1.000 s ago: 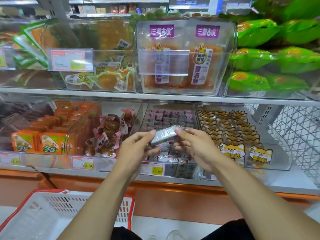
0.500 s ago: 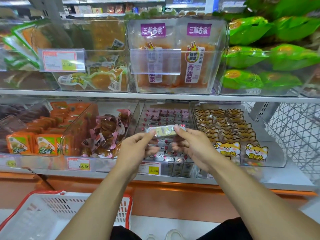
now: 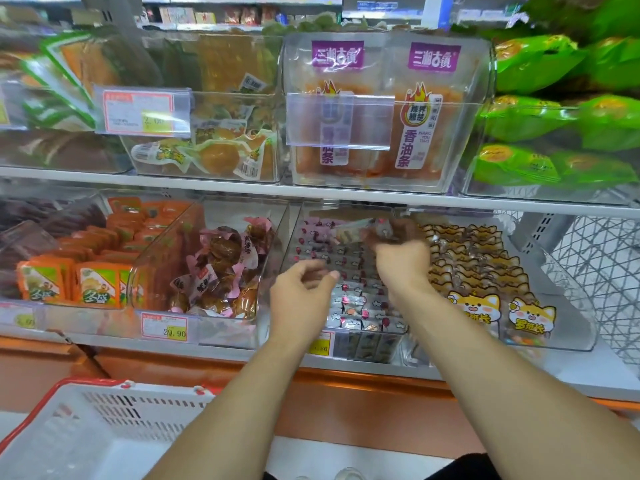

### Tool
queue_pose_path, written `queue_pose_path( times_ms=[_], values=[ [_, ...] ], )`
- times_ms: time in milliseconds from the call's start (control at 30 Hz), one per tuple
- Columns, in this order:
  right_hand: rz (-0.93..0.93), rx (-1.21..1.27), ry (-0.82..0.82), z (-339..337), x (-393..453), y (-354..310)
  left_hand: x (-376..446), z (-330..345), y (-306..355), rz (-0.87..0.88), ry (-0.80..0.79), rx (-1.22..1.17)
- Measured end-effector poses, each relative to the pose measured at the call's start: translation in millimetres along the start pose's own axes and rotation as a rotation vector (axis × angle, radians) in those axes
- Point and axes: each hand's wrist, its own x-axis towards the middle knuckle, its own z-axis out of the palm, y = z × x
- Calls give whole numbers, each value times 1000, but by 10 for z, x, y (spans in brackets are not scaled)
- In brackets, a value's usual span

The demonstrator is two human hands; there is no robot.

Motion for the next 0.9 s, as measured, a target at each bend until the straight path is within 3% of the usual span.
queue_pose_path(
  times_ms=[67,167,233,333,500,667,900],
  values=[
    [-122,-96,-14,99,197,-3,12,50,-12,71,-37,127],
    [-228,-561,21,209,412,0,59,92,-64,119,-76,297],
    [-246,-721,-12,276,499,26,97,103,-101,135,-92,354],
    [-247,-779,-136,384,550,98,133,101,-126,162,-102,418],
    [-341,-812,-195,508,570,223,135,71,-140,210,-91,431],
    [-310,-890,-317,572,632,327,128,27,-182,219,-117,435],
    [-367,-1328,-419,605,604,450,90,2,-209,284,-204,547]
  ],
)
